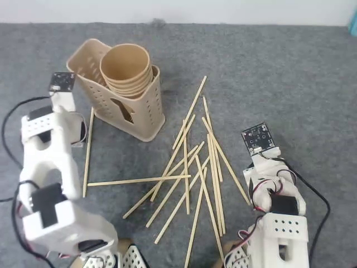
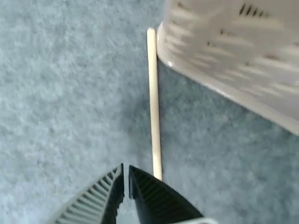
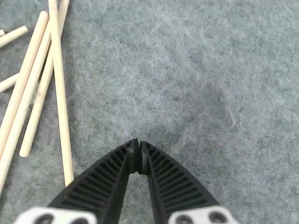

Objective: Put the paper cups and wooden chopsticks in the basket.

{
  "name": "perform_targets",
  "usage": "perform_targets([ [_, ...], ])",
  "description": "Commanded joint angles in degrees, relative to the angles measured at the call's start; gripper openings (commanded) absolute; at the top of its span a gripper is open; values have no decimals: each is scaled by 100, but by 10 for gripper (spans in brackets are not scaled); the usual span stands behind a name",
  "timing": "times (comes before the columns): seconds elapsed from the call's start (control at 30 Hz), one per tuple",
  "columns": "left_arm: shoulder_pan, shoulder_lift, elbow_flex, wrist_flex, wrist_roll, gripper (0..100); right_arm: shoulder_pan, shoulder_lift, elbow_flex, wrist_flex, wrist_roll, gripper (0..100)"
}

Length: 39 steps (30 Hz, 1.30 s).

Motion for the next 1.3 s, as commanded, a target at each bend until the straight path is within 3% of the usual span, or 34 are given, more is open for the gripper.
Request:
perform_targets([
  [0.0, 18, -624, 1305, -527, 70, 13, -66, 66, -9, -66, 62, 8],
  [0.2, -149, -2910, 2993, -1802, 132, 15, -66, 66, -9, -66, 62, 8],
  [0.37, -273, -4404, 3415, -1837, 598, 17, -66, 66, -9, -66, 62, 8],
  [0.7, -536, -4668, 3468, -1996, 932, 17, -66, 66, -9, -57, 62, 8],
  [0.87, -1143, -4677, 3952, -3648, 897, 15, -66, 66, -9, -57, 62, 8],
  [1.03, -941, -4659, 5262, -5415, 897, 16, -75, 66, -9, -57, 62, 8],
  [1.17, -563, -4659, 5314, -5081, 897, 16, -75, 66, -9, -57, 62, 8],
  [1.27, -220, -4659, 4954, -4176, 914, 29, -75, 66, -9, -57, 62, 8],
])
